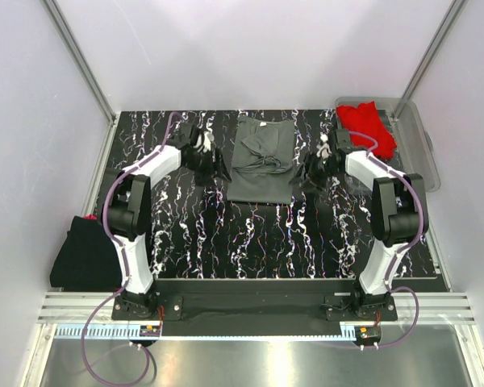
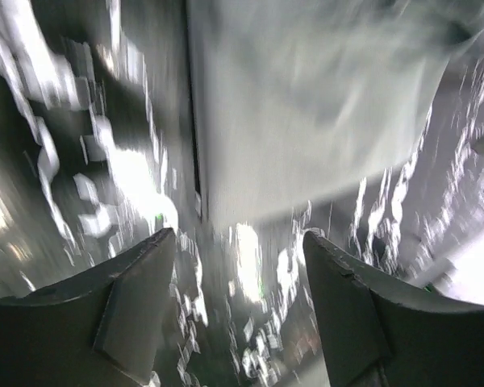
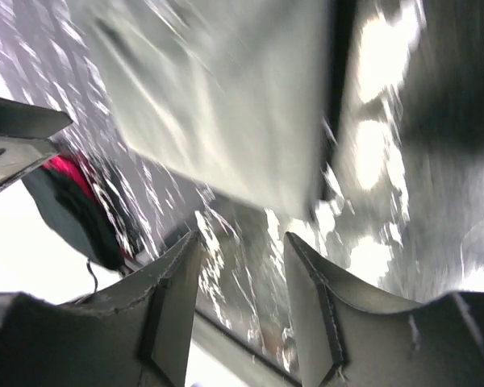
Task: Fold and stack the t-shirts
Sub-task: Fold the tshirt
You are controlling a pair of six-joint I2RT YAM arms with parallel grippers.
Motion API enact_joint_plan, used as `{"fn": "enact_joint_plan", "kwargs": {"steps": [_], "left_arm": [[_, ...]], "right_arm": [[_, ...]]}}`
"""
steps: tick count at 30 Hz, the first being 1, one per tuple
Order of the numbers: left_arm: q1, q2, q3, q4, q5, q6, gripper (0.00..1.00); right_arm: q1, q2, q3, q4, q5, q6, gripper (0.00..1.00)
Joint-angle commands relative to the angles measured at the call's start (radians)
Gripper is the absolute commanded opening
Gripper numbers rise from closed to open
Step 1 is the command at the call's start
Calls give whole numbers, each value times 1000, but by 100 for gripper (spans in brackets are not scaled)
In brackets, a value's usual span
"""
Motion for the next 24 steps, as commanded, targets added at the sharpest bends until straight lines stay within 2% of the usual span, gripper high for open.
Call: {"fn": "enact_joint_plan", "kwargs": {"steps": [1, 5, 13, 20, 24], "left_arm": [[10, -22, -136, 27, 170, -110, 68], [10, -5, -223, 78, 202, -164, 68], [10, 75, -154, 93, 190, -173, 70], [10, 121, -115, 95, 191, -167, 65], [10, 128, -124, 107, 202, -172, 47]], "right_arm": [[5, -12, -124, -8, -55, 23, 53], [6, 28, -148, 27, -60, 38, 55], [9, 111, -86, 37, -63, 58, 56], [14, 138, -69, 60, -75, 81, 54], [25, 151, -73, 76, -83, 101, 51]]}}
